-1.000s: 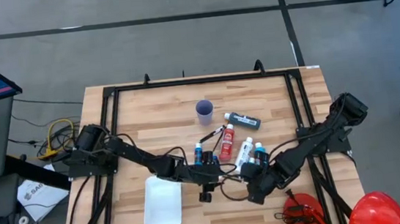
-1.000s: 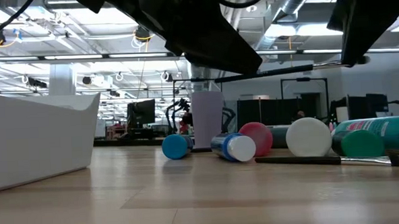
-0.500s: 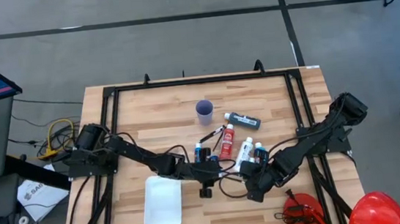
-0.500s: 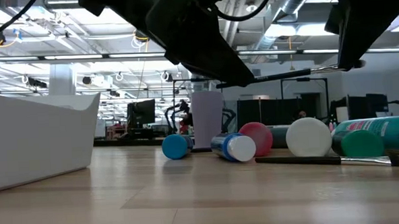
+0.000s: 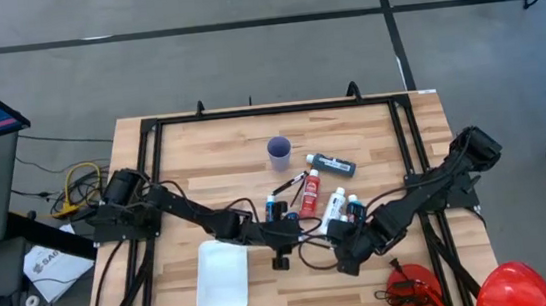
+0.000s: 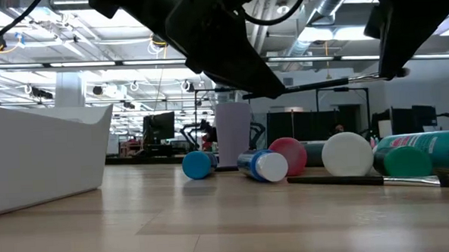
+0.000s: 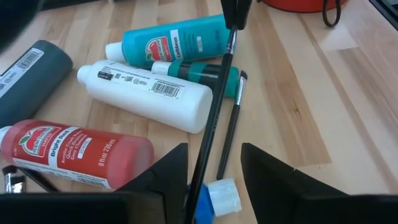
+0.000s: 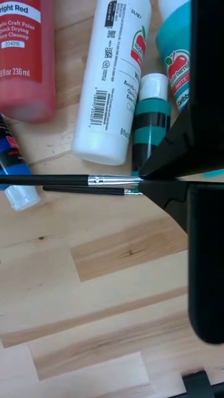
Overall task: Pick & Place Paint Supplies
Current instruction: Put the silver paint brush into the violet cup
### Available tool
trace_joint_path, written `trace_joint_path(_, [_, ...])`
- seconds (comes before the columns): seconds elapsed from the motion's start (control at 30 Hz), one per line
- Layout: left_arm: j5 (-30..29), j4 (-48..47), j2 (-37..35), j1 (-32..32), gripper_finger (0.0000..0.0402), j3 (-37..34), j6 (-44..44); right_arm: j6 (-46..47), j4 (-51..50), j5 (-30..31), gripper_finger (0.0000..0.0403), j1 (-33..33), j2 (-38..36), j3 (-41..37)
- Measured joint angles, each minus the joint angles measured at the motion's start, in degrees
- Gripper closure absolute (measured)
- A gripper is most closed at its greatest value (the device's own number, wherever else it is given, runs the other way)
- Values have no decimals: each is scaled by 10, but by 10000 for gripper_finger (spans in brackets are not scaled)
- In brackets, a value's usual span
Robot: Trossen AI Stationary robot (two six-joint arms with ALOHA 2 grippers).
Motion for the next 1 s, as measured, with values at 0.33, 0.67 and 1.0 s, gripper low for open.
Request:
trace_joint_path(0.33, [4,-5,0,1,301,0,0,-6,0,-1,403,-6,0,0])
trace_joint_path(0.67, [4,-13,0,4,305,0,-5,-17,2,-1,403,-15,0,0])
trace_joint_path(1.0, [4,-16,0,4,307,0,-8,-22,2,-5,403,-18,0,0])
